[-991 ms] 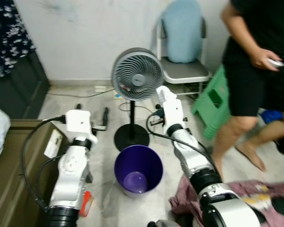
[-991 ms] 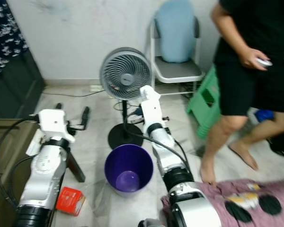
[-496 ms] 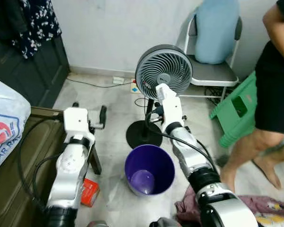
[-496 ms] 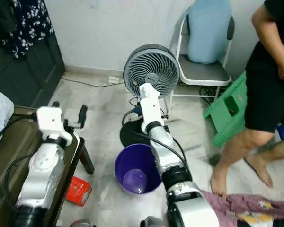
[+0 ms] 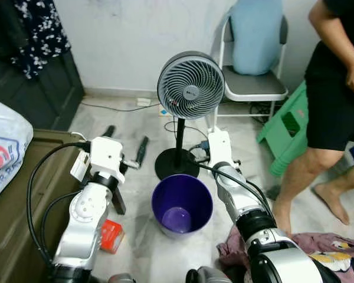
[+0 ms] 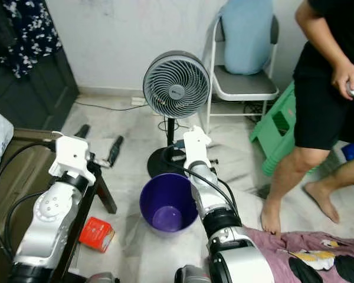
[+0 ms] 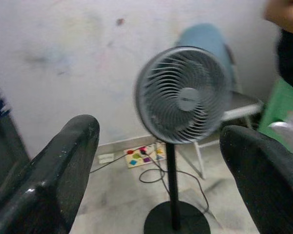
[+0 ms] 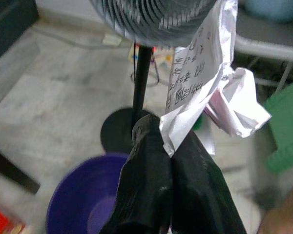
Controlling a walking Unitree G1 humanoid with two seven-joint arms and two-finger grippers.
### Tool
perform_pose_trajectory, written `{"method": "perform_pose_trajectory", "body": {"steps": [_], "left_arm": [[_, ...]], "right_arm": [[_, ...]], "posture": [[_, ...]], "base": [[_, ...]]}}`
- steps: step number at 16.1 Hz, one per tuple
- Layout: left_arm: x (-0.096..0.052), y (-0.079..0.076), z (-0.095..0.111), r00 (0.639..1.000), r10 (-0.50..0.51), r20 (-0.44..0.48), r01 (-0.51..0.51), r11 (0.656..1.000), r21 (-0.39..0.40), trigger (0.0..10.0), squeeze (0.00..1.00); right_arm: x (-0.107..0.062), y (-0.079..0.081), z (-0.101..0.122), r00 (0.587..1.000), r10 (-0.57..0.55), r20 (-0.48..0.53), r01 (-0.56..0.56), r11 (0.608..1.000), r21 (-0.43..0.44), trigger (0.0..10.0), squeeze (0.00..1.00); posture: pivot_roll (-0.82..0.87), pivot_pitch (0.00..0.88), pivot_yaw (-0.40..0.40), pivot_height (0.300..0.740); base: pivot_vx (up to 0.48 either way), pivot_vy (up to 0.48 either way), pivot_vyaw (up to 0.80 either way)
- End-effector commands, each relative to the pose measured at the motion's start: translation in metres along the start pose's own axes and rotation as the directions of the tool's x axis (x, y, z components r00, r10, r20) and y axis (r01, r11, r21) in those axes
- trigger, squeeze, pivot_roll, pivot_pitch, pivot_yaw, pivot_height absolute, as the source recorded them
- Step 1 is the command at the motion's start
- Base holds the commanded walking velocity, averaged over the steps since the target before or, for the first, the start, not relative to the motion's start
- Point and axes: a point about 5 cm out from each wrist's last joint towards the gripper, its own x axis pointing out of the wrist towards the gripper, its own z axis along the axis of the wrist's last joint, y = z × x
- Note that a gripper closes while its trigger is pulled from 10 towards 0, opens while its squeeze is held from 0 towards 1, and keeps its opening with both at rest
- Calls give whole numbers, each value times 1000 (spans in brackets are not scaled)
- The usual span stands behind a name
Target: Clean up the room
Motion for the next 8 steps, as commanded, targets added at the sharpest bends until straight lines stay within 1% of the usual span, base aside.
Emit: {"method": "perform_pose_trajectory", "body": {"steps": [1, 4, 6, 8], "left_arm": [[-2, -4, 3, 998, -68, -2, 68, 997, 32, 10000, 0], [-10, -4, 6, 988, -153, -13, 153, 984, 90, 10000, 0], [-22, -1, 10, 982, -188, -30, 191, 975, 112, 10000, 0], [-37, 5, 14, 971, -233, -57, 239, 958, 158, 10000, 0]], "right_arm": [[1, 0, -2, 999, -16, -41, 16, 1000, 19, 10000, 0], [1, -1, -7, 995, -37, -91, 43, 997, 62, 10000, 0], [2, -5, -6, 993, -56, -102, 64, 995, 77, 10000, 0], [3, -8, -7, 991, -77, -109, 87, 992, 91, 10000, 0]], "posture": [[80, 75, 1, 740], [100, 87, 18, 740], [136, 118, 44, 740], [168, 150, 74, 740]], "base": [[0, 0, 0], [0, 0, 0], [0, 0, 0], [0, 0, 0]]}}
